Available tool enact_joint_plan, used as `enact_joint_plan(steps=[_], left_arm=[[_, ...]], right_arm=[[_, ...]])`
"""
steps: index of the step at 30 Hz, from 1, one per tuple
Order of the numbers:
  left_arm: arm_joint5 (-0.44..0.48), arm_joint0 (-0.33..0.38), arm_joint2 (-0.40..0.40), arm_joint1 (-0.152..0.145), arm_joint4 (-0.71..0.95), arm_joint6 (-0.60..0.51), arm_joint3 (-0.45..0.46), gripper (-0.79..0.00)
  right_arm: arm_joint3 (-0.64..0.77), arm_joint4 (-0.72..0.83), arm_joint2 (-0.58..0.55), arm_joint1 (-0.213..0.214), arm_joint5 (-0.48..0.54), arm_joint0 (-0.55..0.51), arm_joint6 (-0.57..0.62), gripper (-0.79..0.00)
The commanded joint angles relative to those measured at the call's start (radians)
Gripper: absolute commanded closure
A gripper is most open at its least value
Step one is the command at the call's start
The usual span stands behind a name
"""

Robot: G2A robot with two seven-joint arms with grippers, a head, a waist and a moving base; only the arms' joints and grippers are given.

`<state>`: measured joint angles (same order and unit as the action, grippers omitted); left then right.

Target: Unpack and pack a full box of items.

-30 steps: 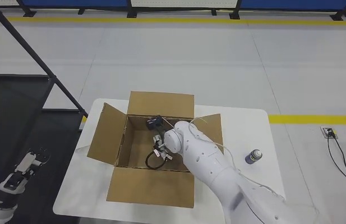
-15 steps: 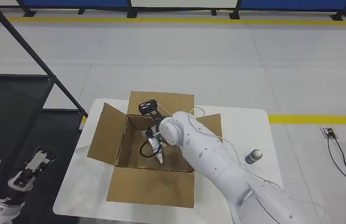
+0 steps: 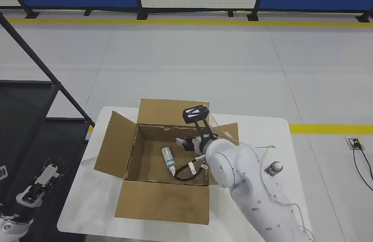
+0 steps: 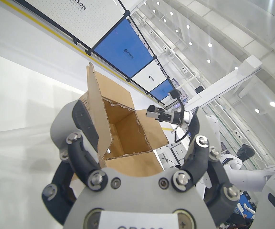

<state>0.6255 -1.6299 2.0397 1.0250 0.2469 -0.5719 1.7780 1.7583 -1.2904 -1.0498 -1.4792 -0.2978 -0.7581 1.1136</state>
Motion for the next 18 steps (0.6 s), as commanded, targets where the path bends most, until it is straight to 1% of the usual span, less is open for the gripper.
enact_joint_plan(steps=[1,2,4,7,9,11,14,18], left_arm=[[-0.004,-0.003,-0.001,0.001,-0.003,0.007,0.002,-0.785],[-0.006,-0.005,-0.001,0.001,-0.004,0.011,0.005,-0.785],[-0.008,-0.006,-0.003,0.002,-0.005,0.015,0.008,-0.785],[-0.013,-0.009,-0.009,0.003,-0.012,0.022,0.019,-0.785],[-0.015,-0.010,-0.013,0.004,-0.020,0.026,0.027,-0.785],[-0.017,-0.010,-0.017,0.005,-0.028,0.030,0.032,-0.785],[-0.023,-0.008,-0.023,0.005,-0.038,0.034,0.039,-0.785],[-0.030,-0.003,-0.032,0.006,-0.050,0.033,0.049,-0.785]], right_arm=[[0.132,-0.082,-0.075,0.014,-0.033,-0.093,0.013,-0.785],[0.198,-0.111,-0.122,0.022,-0.044,-0.146,0.024,-0.785],[0.254,-0.155,-0.191,0.031,-0.071,-0.203,0.035,-0.785],[0.306,-0.201,-0.293,0.040,-0.122,-0.279,0.058,-0.785],[0.317,-0.189,-0.352,0.043,-0.138,-0.316,0.065,-0.785],[0.310,-0.161,-0.417,0.047,-0.147,-0.351,0.064,-0.785],[0.257,-0.131,-0.497,0.051,-0.146,-0.381,0.088,-0.785],[0.139,-0.091,-0.563,0.058,-0.122,-0.364,0.151,-0.785]])
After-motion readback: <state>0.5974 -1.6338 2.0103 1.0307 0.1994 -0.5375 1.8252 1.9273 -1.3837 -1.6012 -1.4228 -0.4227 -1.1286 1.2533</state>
